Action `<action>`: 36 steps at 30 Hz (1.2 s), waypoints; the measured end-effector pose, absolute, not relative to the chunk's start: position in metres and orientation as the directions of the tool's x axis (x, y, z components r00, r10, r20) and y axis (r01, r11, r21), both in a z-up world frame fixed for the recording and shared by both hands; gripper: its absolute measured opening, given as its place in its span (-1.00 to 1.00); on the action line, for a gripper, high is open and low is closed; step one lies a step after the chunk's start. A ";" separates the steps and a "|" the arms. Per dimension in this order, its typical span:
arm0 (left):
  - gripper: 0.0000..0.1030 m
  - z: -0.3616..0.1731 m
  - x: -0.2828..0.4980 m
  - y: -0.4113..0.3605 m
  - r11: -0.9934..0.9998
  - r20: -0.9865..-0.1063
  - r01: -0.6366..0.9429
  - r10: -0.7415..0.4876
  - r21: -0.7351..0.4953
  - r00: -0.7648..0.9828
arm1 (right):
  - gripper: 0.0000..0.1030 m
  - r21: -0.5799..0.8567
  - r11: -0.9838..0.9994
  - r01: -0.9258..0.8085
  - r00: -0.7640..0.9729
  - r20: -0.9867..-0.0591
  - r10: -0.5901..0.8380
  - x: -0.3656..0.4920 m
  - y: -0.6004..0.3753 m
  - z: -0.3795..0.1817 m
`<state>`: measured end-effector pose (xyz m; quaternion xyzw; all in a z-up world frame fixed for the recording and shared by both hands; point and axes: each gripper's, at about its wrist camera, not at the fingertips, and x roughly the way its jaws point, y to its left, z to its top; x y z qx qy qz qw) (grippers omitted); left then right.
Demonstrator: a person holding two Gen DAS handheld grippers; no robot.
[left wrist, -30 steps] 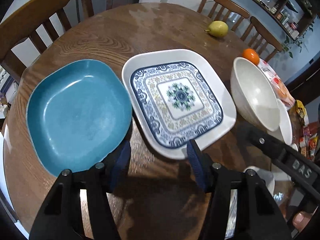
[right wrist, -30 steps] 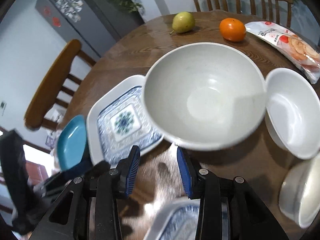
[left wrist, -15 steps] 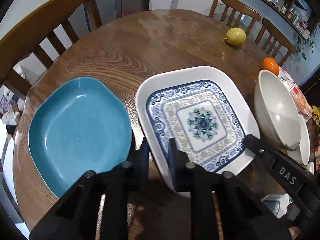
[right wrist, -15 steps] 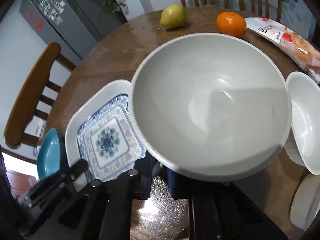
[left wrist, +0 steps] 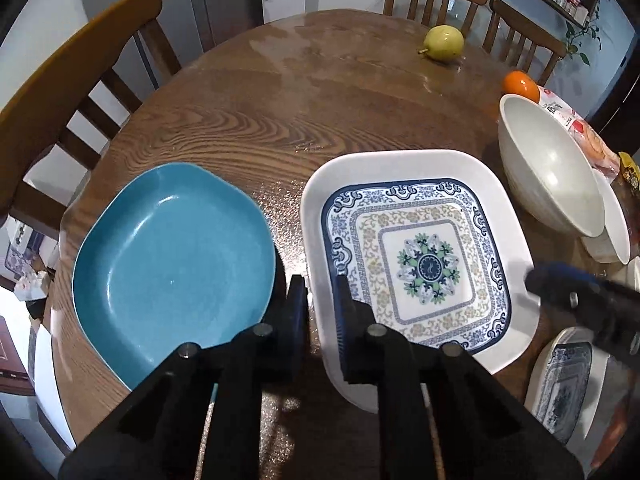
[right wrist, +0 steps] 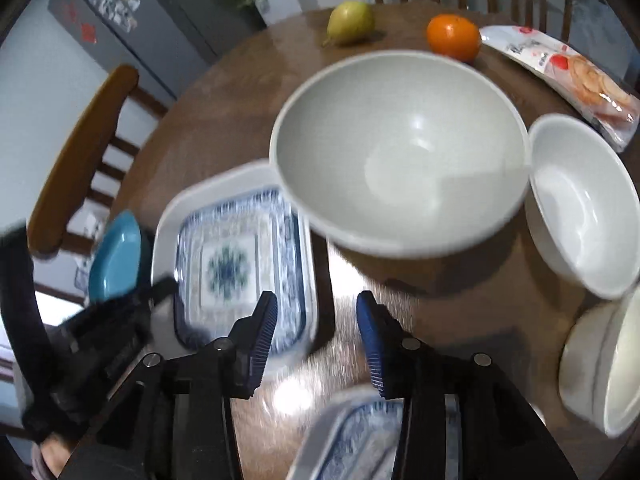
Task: Organize plates and bowls
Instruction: 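Grasp the second blue-patterned square plate rim with the left gripper and lift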
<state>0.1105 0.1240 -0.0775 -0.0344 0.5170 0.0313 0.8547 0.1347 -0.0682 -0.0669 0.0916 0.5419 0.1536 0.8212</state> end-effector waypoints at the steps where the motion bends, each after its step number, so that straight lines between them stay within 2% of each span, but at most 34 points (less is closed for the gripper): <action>1: -0.74 -0.078 0.111 0.122 0.996 -0.884 -0.086 0.024 -0.019 0.466 | -0.19 0.329 0.930 -0.163 0.361 -0.858 0.367 0.140 -0.067 -0.069; 4: -0.76 -0.078 0.112 0.120 0.996 -0.882 -0.086 0.034 -0.008 0.470 | -0.29 0.319 0.930 -0.184 0.338 -0.868 0.365 0.146 -0.058 -0.077; 6: -0.76 -0.078 0.111 0.121 0.996 -0.881 -0.089 0.037 -0.006 0.472 | -0.65 0.302 0.932 -0.202 0.339 -0.871 0.356 0.145 -0.052 -0.081; 9: -0.77 -0.078 0.111 0.120 0.996 -0.878 -0.090 0.045 0.002 0.477 | -0.82 0.241 0.948 -0.208 0.359 -0.882 0.304 0.144 -0.043 -0.083; 15: -0.78 -0.076 0.101 0.121 0.995 -0.874 -0.094 0.032 -0.016 0.485 | -0.84 0.211 0.950 -0.229 0.376 -0.881 0.286 0.130 -0.036 -0.077; 28: -0.81 -0.045 0.069 0.119 0.997 -0.832 -0.071 0.023 -0.020 0.555 | -0.84 0.274 0.934 -0.230 0.432 -0.831 0.350 0.095 -0.041 -0.045; 36: -0.80 -0.026 0.045 0.100 1.000 -0.802 -0.003 -0.002 -0.004 0.597 | -0.84 0.299 0.932 -0.204 0.484 -0.797 0.361 0.059 -0.060 -0.025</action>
